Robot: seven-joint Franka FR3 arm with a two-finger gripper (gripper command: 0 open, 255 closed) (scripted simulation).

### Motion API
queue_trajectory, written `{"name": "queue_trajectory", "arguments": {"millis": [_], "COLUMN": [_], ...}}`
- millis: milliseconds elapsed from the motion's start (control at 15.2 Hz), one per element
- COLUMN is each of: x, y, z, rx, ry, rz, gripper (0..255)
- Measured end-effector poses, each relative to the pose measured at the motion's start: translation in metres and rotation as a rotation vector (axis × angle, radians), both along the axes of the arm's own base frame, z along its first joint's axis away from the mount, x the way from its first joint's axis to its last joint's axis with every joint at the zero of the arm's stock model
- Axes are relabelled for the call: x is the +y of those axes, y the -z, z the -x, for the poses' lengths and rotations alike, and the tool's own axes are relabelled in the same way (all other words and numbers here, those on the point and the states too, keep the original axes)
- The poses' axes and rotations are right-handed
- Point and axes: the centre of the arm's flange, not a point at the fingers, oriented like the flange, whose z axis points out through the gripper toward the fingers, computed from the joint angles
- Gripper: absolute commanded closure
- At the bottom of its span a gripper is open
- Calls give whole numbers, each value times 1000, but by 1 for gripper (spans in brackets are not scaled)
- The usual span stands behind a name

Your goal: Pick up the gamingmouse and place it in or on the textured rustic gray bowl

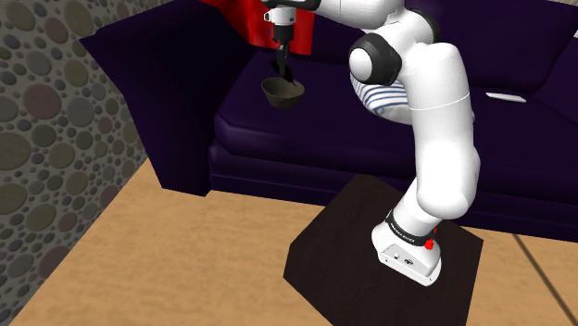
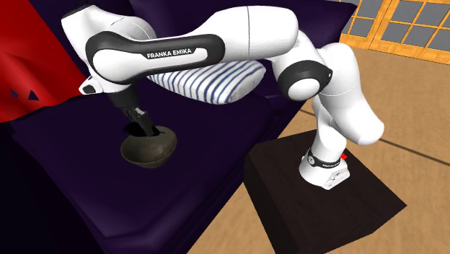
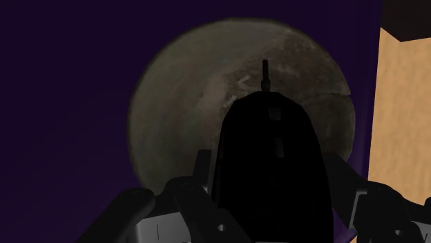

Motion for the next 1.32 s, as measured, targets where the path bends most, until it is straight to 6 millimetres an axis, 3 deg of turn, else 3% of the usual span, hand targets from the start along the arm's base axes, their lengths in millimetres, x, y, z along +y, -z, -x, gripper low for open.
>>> {"name": "queue_trajectory", "arguments": {"millis": [528, 990, 1056, 1320], "x": [1, 0, 0, 0], "y": [44, 49, 49, 49], "z": [-1, -1, -1, -1], "rx": [0, -1, -1, -1], "ry": [0, 0, 0, 0], "rz": [0, 0, 0, 0], "gripper": [255, 255, 0, 0]}}
